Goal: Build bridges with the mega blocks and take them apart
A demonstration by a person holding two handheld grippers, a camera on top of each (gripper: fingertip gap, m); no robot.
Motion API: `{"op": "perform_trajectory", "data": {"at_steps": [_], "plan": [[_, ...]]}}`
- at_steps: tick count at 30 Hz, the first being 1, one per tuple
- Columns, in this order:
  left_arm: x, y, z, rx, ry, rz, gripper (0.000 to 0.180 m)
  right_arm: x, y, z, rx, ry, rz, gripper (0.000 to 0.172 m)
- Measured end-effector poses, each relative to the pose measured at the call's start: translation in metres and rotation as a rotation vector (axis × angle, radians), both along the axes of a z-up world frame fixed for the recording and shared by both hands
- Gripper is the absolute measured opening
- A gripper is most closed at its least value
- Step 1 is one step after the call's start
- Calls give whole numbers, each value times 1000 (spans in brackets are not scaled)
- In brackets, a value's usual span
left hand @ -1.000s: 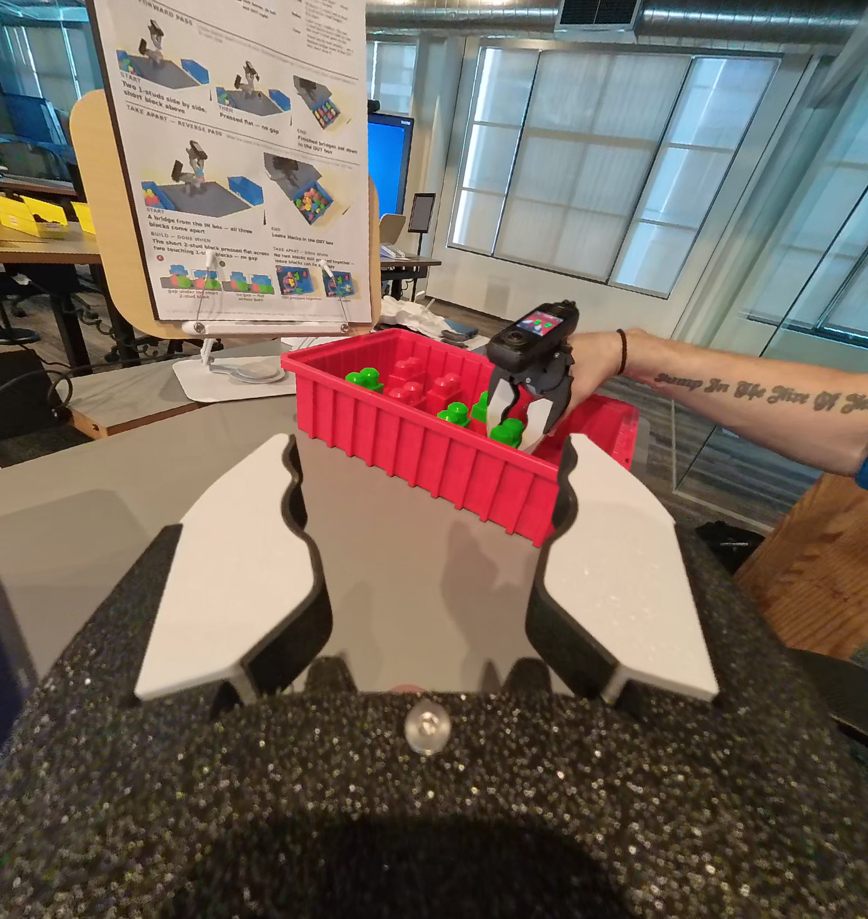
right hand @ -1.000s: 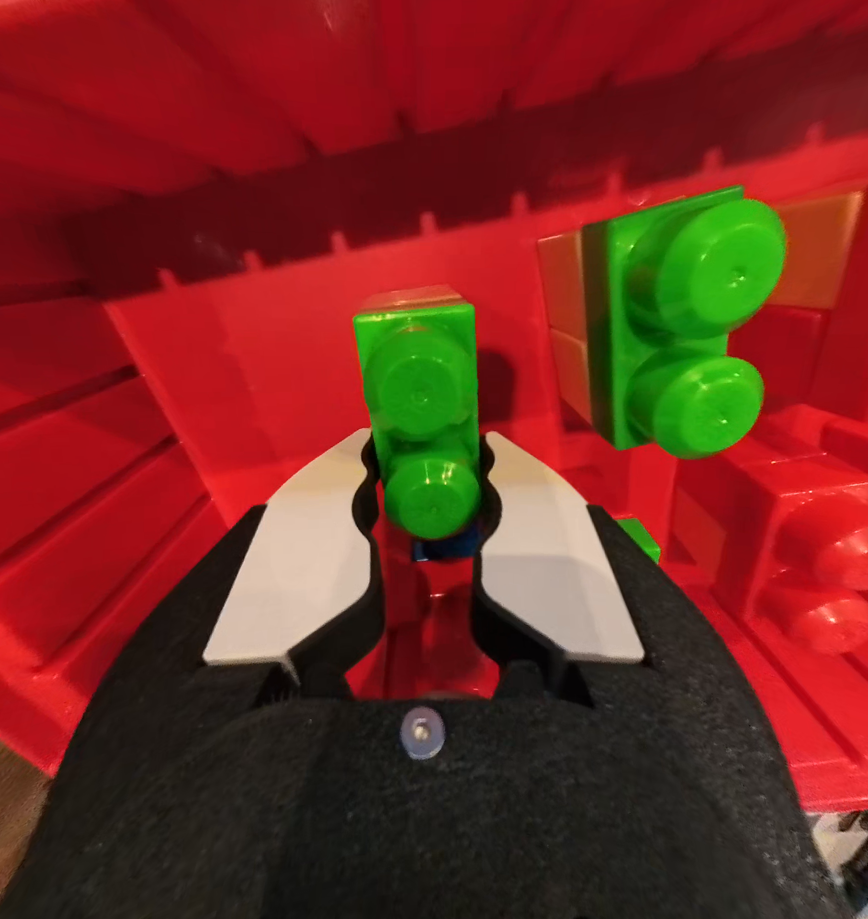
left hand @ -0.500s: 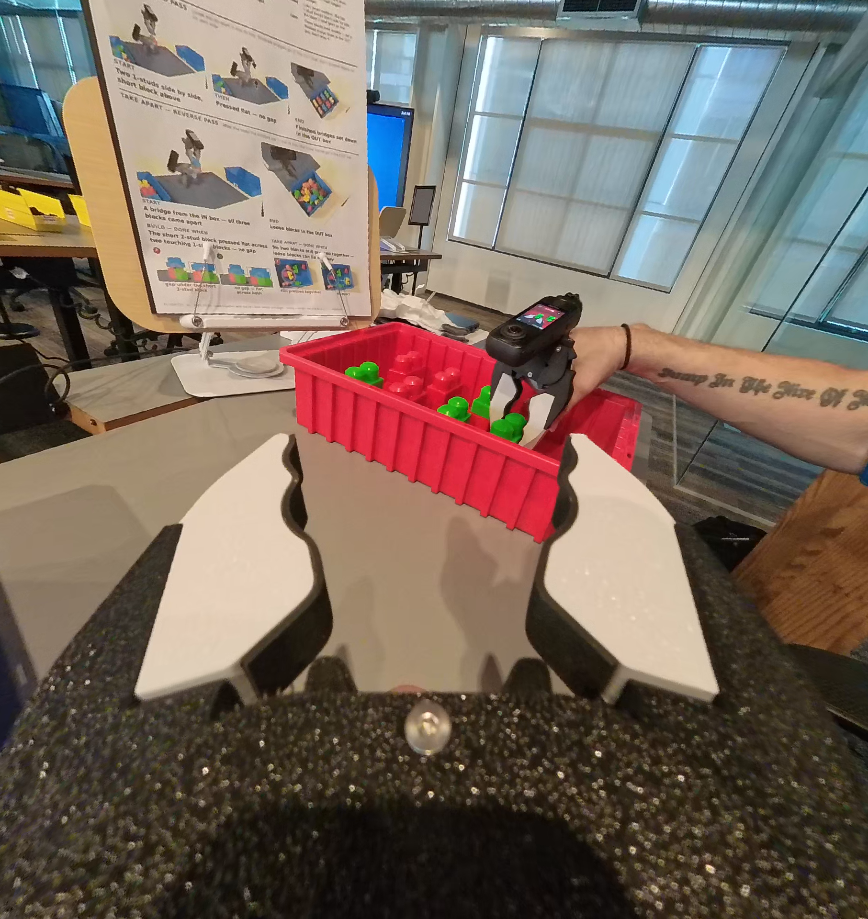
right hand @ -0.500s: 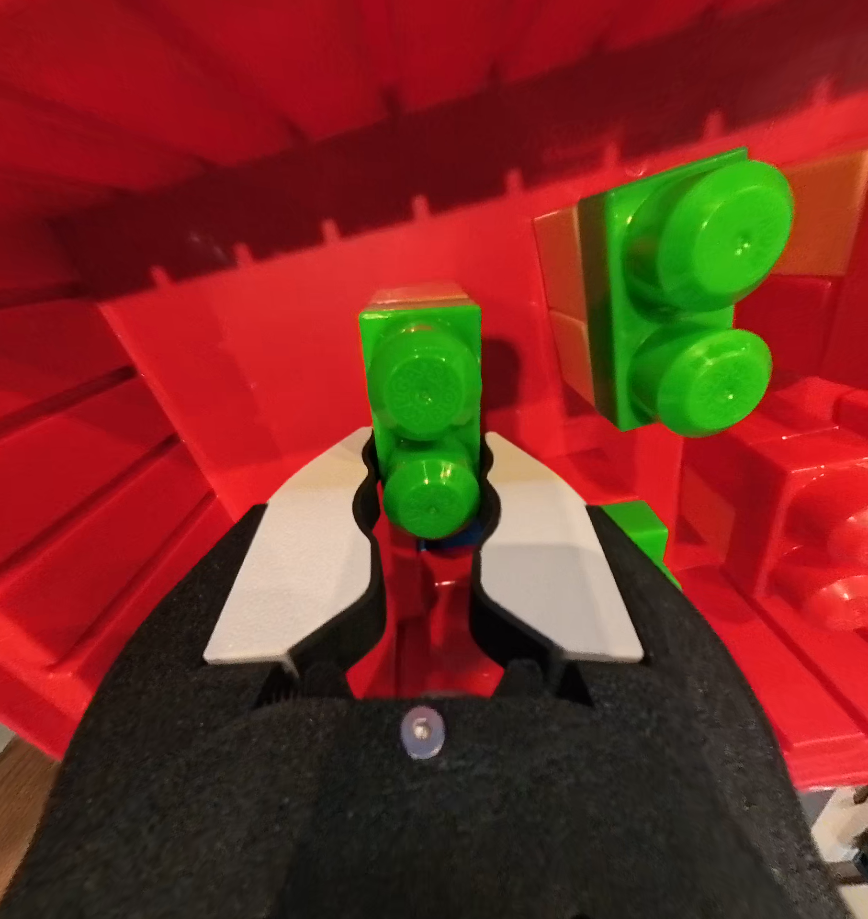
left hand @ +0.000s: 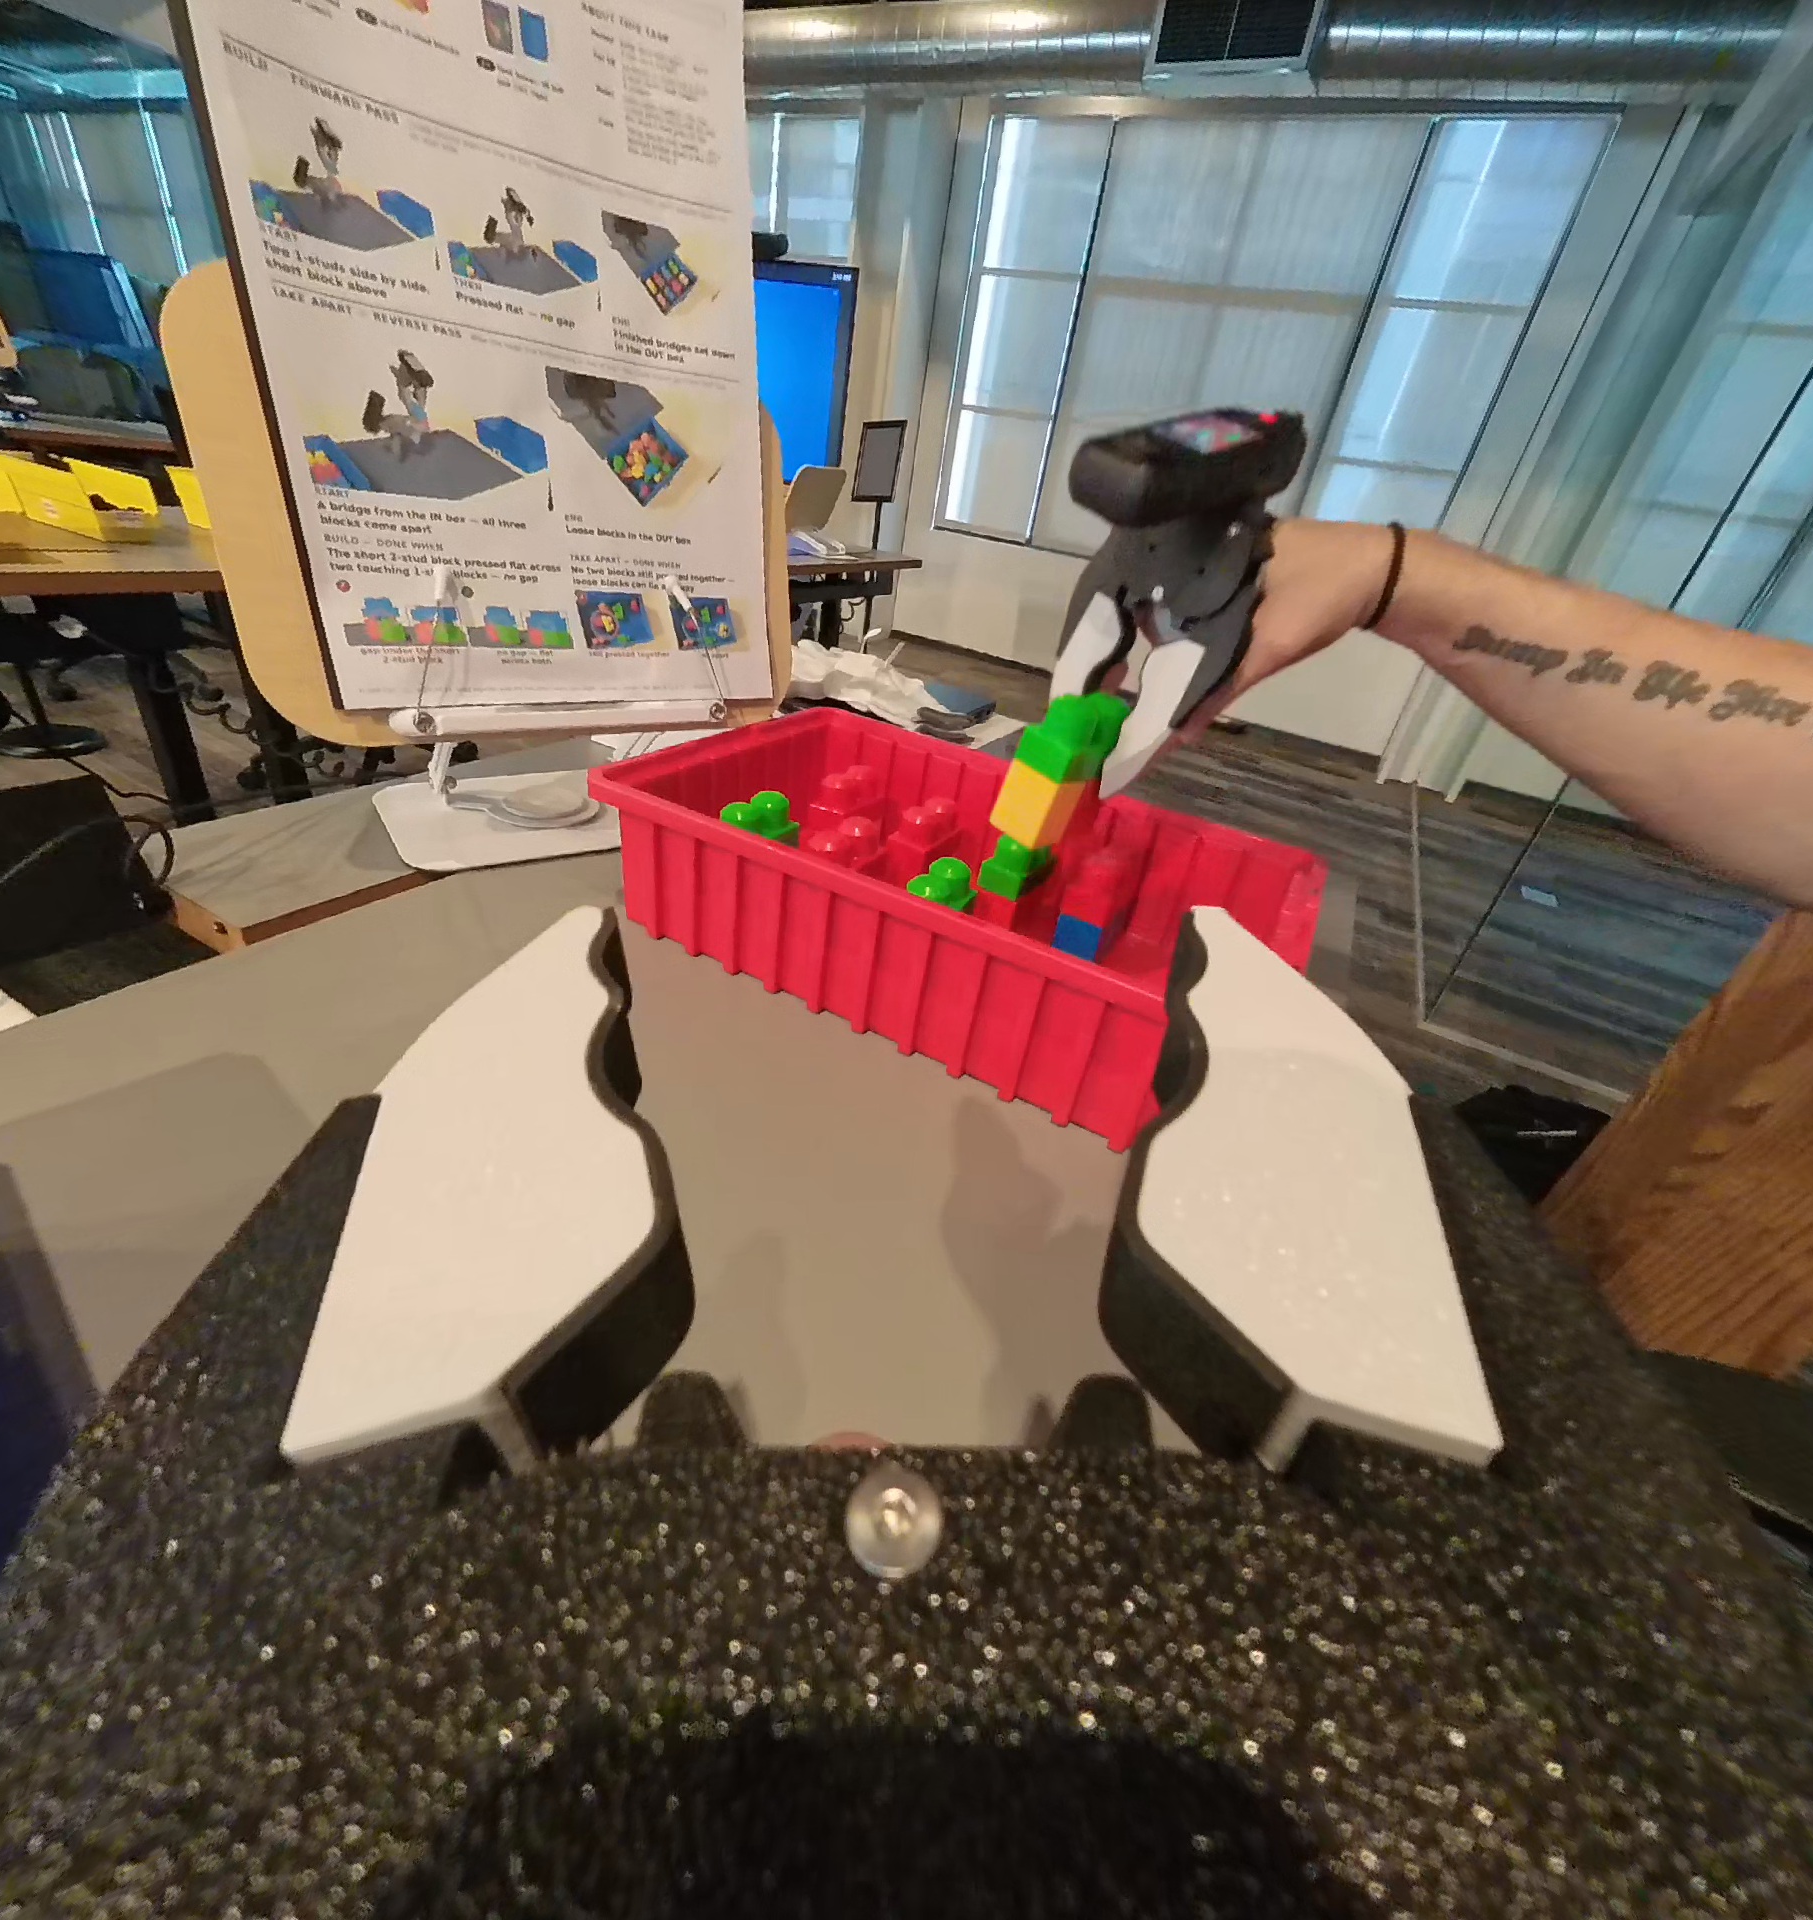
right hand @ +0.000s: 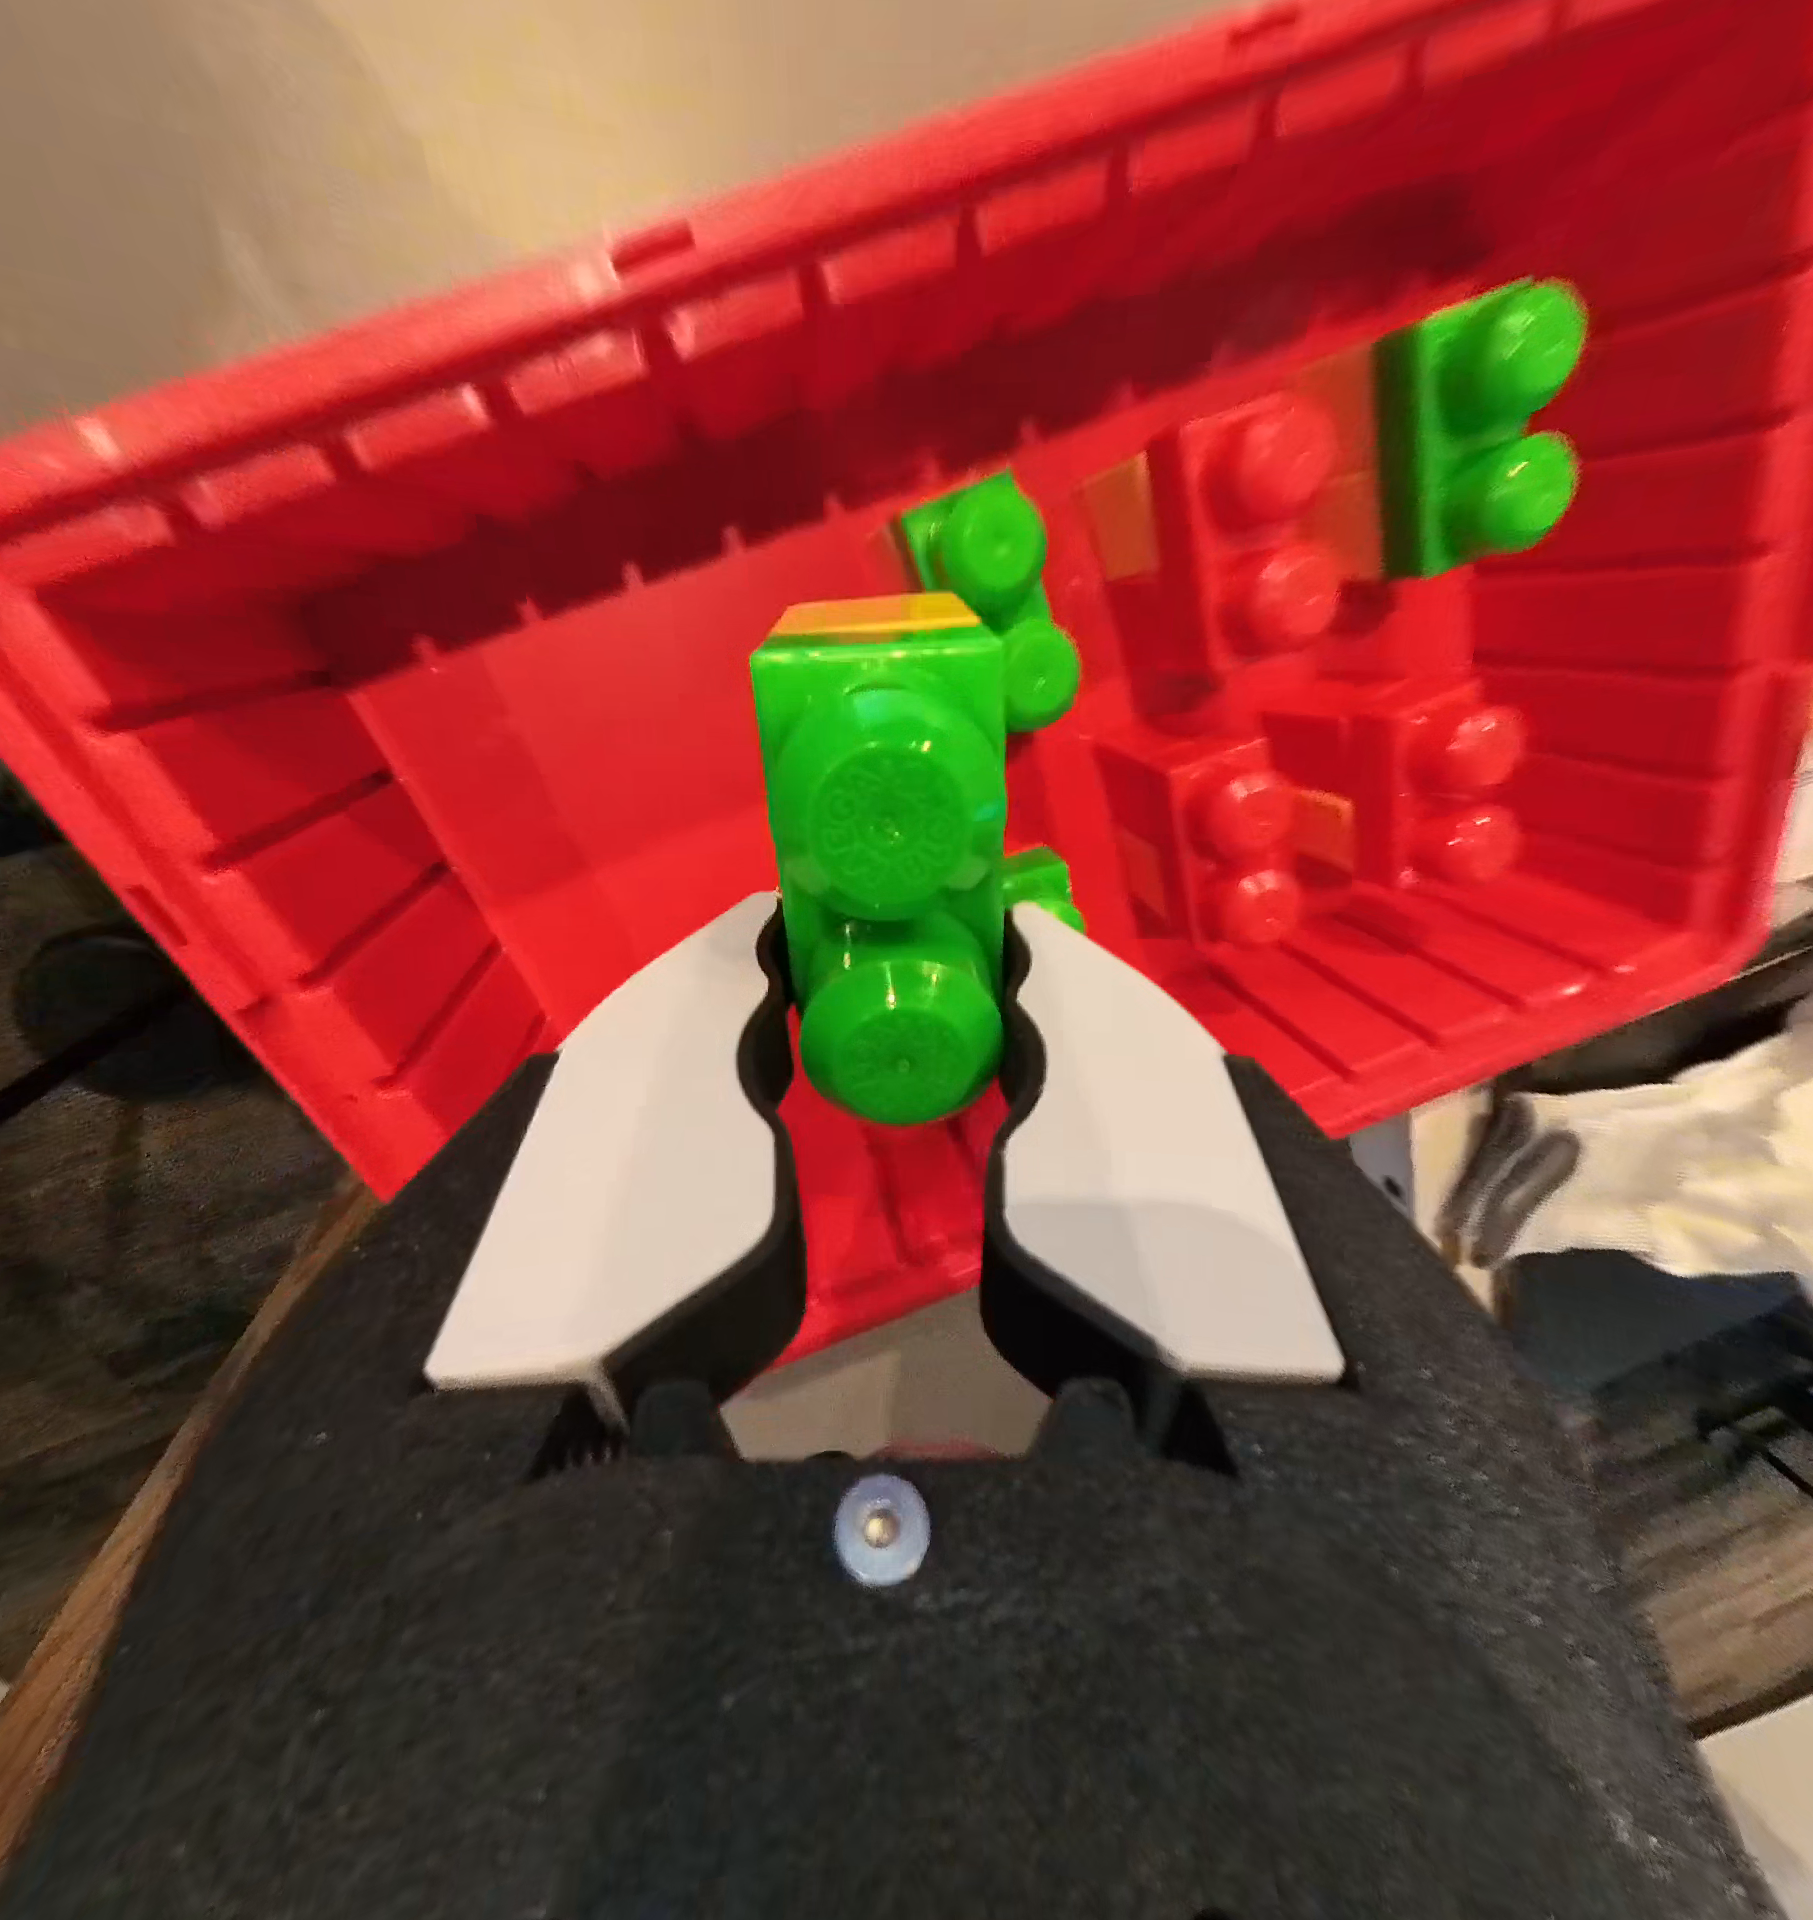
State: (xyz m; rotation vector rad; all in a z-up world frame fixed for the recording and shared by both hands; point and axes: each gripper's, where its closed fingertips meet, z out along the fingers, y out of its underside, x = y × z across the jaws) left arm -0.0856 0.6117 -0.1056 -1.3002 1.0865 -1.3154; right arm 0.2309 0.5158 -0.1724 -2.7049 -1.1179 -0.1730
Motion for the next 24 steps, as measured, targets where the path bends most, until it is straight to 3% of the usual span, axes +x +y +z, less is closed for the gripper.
{"op": "perform_trajectory", "data": {"at_steps": [6,11,16,24], "plan": [[-4,-3,7,16,-5,3,98,-50,34,48,64,-2,82,37],[-8,-5,11,24,-13,2,98,-105,65,60,86,18,158,37],[-11,-8,13,28,-11,-5,98,-154,89,48,78,49,221,37],[-22,-4,20,28,-30,5,98,-192,100,-2,2,69,254,36]]}}
